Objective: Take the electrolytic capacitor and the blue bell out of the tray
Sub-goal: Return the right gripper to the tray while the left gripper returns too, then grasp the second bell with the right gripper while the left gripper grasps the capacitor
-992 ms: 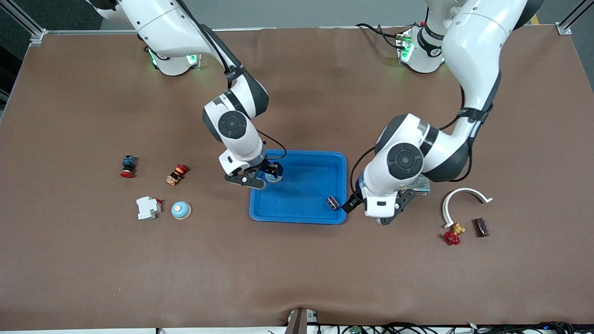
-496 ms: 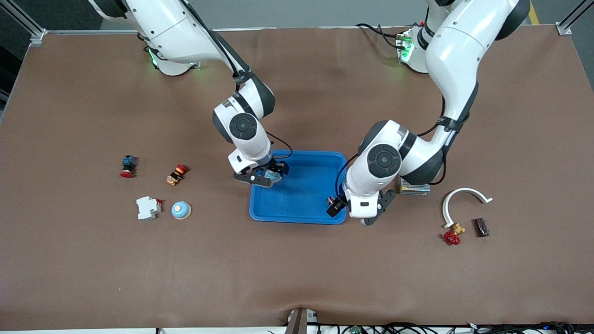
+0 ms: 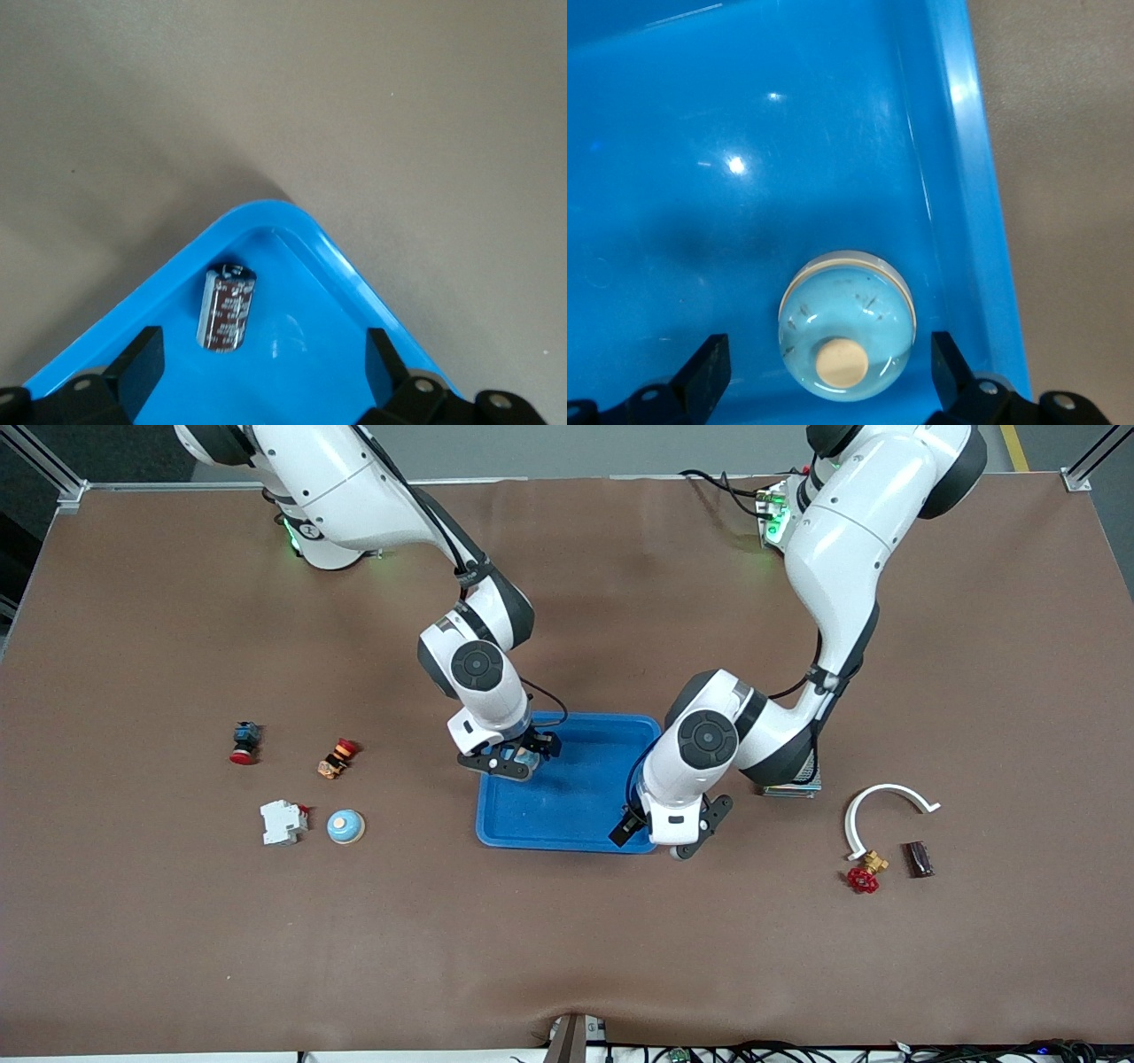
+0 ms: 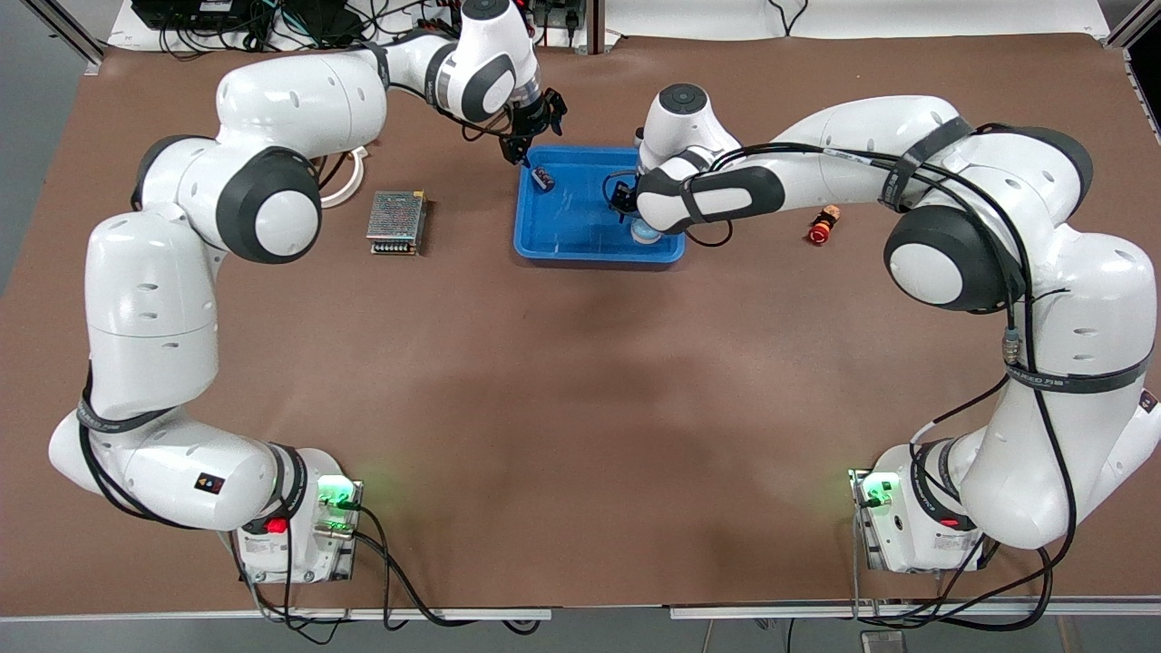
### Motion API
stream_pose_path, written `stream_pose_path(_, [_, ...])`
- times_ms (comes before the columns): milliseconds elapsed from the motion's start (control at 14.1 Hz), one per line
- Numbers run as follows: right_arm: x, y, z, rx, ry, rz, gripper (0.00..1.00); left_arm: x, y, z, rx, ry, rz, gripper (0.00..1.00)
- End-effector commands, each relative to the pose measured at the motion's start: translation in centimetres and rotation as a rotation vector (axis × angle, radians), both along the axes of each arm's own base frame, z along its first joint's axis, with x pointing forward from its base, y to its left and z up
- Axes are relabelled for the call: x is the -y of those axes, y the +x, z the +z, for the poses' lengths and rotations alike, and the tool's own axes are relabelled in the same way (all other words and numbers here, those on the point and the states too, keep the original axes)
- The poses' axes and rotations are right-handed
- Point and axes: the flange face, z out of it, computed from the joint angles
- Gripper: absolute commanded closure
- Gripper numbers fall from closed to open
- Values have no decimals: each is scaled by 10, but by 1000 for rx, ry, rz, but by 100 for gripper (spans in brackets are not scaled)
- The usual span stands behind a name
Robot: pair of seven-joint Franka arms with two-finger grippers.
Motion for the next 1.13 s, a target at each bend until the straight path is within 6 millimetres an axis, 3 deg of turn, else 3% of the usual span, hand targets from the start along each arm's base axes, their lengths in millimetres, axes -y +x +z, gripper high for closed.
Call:
stream_pose_path(0, [-5,2,-5,4,-2,-13,0,3,0,-8,12,5,19,0])
stream_pose_path(921, [-6,10,-13,6,-12,-7,0,15,-12,-52,6,35,45,0])
stream_pose_path(992, [-6,12,-12,8,-13,-4,23,15,-13,-54,5,36,44,0])
stream_pose_path(1063, [-7,12,-11,10,-11,-2,53,15,-13,-55,6,37,43,0])
